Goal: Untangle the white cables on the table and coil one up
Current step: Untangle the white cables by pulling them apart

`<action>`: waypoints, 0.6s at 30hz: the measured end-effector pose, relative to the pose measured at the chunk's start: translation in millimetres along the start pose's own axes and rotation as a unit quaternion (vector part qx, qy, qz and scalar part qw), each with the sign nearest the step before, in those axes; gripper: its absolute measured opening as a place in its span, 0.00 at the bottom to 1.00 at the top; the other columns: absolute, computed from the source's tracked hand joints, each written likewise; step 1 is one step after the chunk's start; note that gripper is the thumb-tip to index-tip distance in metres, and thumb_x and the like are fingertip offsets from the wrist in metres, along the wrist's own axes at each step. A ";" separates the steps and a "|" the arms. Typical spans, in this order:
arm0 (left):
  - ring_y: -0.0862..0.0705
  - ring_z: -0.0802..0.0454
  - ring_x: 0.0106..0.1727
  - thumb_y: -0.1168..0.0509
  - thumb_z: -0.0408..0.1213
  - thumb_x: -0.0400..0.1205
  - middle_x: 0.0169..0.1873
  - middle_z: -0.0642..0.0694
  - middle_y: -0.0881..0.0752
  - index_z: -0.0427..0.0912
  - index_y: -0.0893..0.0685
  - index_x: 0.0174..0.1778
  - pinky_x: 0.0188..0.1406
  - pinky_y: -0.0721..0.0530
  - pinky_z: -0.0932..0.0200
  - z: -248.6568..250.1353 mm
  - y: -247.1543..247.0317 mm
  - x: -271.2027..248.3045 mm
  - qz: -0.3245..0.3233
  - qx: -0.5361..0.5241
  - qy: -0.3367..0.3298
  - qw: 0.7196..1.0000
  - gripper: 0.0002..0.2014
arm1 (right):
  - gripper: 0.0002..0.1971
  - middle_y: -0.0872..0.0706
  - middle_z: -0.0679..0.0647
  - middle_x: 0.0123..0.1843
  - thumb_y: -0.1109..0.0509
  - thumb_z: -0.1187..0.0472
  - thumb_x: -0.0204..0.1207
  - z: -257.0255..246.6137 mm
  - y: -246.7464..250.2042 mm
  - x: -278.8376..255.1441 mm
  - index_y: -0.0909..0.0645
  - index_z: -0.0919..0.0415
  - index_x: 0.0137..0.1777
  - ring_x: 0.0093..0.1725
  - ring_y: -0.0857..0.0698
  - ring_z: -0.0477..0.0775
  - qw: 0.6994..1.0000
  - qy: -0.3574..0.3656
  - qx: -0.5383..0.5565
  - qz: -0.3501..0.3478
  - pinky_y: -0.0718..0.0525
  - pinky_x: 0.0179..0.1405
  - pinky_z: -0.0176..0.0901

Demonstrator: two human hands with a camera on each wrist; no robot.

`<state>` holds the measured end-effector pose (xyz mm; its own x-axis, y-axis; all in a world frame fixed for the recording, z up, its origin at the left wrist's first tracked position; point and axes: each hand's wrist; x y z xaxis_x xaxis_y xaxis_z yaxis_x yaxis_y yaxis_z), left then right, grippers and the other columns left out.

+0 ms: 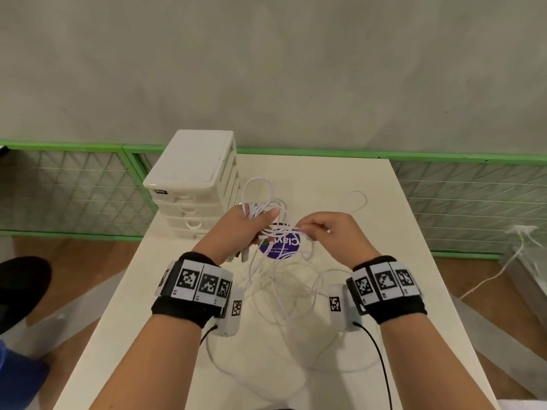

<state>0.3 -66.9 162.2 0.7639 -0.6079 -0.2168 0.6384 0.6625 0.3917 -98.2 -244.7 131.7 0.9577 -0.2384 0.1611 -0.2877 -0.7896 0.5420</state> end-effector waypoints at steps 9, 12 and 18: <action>0.30 0.59 0.14 0.31 0.49 0.80 0.19 0.47 0.23 0.43 0.26 0.26 0.16 0.31 0.70 -11.8 1.7 -0.5 0.073 -0.041 0.049 0.995 0.20 | 0.11 0.15 0.53 0.53 0.34 0.52 0.79 26.4 30.4 -5.7 0.14 0.55 0.53 0.51 0.18 0.52 0.971 -0.150 -0.159 0.098 0.26 0.52 0.42; 0.35 0.56 0.16 0.30 0.53 0.78 0.18 0.49 0.30 0.45 0.31 0.25 0.16 0.36 0.67 -8.9 2.0 -2.8 0.061 -0.060 0.070 0.994 0.23 | 0.21 0.23 0.57 0.72 0.36 0.49 0.80 31.2 35.3 -11.6 0.22 0.57 0.70 0.71 0.26 0.56 0.958 -0.188 -0.183 0.114 0.31 0.68 0.44; 0.31 0.53 0.23 0.29 0.61 0.72 0.26 0.43 0.26 0.43 0.23 0.29 0.22 0.33 0.62 2.4 -11.7 -2.9 -0.035 -0.108 0.020 0.993 0.24 | 0.32 0.16 0.44 0.57 0.24 0.51 0.71 -10.4 -15.3 -13.3 0.29 0.48 0.75 0.54 0.19 0.39 0.992 -0.093 0.066 -0.060 0.26 0.54 0.28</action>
<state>-9.7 -73.9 160.4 0.7166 -0.6417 -0.2733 0.6929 0.6996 0.1744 -106.5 -223.6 129.8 0.9716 -0.2293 -0.0591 -0.1819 -0.8825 0.4337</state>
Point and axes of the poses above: each hand's wrist, its own x-axis towards the middle knuckle, its own y-axis out of the back of the hand, z = x × y
